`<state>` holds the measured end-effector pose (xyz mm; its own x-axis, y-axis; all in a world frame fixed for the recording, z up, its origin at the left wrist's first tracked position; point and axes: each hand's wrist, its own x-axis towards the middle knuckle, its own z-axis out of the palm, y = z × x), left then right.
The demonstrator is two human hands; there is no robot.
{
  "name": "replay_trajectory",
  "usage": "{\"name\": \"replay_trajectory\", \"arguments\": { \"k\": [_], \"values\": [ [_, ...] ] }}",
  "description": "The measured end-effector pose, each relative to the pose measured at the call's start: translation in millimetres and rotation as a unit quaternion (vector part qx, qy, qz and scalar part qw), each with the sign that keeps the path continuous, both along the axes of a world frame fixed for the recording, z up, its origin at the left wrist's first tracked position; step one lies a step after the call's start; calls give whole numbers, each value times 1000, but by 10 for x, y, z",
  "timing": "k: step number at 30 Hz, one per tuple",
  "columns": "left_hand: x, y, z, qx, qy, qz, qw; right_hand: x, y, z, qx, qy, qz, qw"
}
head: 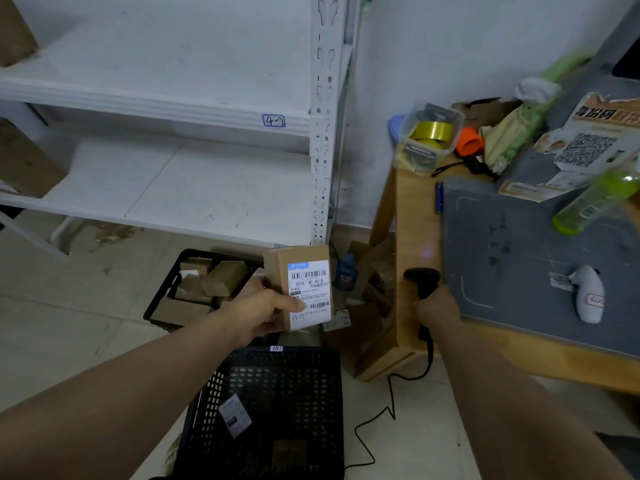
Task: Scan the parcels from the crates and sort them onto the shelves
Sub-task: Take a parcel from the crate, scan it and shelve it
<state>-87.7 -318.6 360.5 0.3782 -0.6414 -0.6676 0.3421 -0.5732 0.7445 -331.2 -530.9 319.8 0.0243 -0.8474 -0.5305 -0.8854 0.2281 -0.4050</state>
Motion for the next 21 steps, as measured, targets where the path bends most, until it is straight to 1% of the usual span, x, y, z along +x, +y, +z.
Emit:
{"name": "replay_trajectory", "arguments": {
  "k": [4,7,9,10,11,13,16,18,21],
  "values": [
    [33,50,65,-1,6,1,1000,4,36,107,-24,-31,-32,999],
    [76,83,150,-6,2,-2,1000,78,120,268,-124,-44,-49,990],
    [122,114,209,-13,0,-1,1000,208,196,444,-174,-63,-17,983],
    [142,124,248,-17,1,1,1000,303,247,534,-177,-88,9,980],
    [172,140,281,-23,0,2,1000,412,316,637,-158,-121,35,979],
    [231,167,386,-40,0,5,999,671,486,813,-90,-192,76,974],
    [378,233,603,-71,5,-4,997,1078,787,1097,-3,-286,109,952],
    [543,299,770,-95,7,3,995,1332,1007,1337,33,-324,137,935],
    [900,496,1070,-136,-1,13,991,1760,1297,1645,52,-345,183,919]
  ]
}}
